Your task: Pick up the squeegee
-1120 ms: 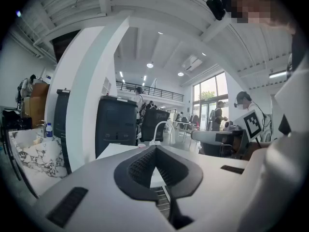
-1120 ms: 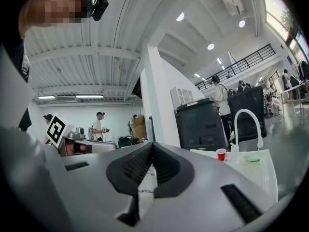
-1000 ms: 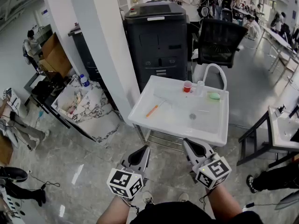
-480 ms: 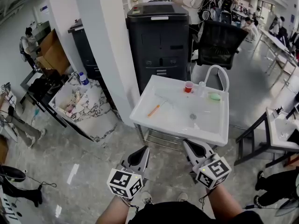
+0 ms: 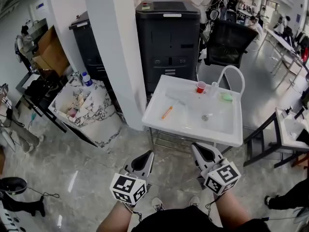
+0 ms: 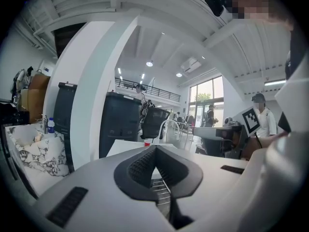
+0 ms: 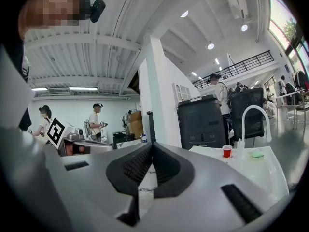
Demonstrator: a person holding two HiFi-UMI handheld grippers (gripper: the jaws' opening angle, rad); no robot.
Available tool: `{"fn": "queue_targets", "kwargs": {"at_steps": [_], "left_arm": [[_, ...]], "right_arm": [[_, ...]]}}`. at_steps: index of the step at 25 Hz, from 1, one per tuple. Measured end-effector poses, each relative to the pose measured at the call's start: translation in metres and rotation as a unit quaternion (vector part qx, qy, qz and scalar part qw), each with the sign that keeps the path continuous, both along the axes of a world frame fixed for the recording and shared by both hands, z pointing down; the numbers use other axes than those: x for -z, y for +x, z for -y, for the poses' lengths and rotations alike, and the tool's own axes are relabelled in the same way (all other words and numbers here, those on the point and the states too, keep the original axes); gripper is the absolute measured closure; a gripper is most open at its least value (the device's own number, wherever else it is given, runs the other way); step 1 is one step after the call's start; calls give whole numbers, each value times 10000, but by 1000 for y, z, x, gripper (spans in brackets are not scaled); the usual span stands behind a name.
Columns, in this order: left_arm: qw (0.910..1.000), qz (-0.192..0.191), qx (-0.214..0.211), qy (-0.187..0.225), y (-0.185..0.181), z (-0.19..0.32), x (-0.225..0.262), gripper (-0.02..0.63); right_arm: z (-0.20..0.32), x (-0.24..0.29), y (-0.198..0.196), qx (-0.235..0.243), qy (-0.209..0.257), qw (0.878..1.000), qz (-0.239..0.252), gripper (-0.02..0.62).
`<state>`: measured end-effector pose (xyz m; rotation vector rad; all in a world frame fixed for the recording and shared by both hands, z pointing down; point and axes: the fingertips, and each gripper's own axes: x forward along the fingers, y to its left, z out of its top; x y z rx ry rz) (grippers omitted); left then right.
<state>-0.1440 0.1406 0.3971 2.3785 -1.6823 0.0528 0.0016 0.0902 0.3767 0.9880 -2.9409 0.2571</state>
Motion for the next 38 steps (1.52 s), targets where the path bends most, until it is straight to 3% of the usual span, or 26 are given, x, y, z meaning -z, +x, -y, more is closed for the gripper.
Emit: {"fn": "queue_targets", "kwargs": {"at_steps": [6,14,30,38], "left_arm": [[9998,44,-145,-99,-27,3,-6,591],[9997,92,-195,-137,-19,31,-15,591],[9973,368,408,-479,43,204,-32,591],[9926,643,733,-718,61,265,-47,591]], "right_arm": [[1,2,-24,-175,8,9998,11,578],[32,-4,-13,-283,26,9996,86,578],[224,-16,55,142,-202,9993,292,578],[288,-29,81,358,-371,9980,371,578]]}}
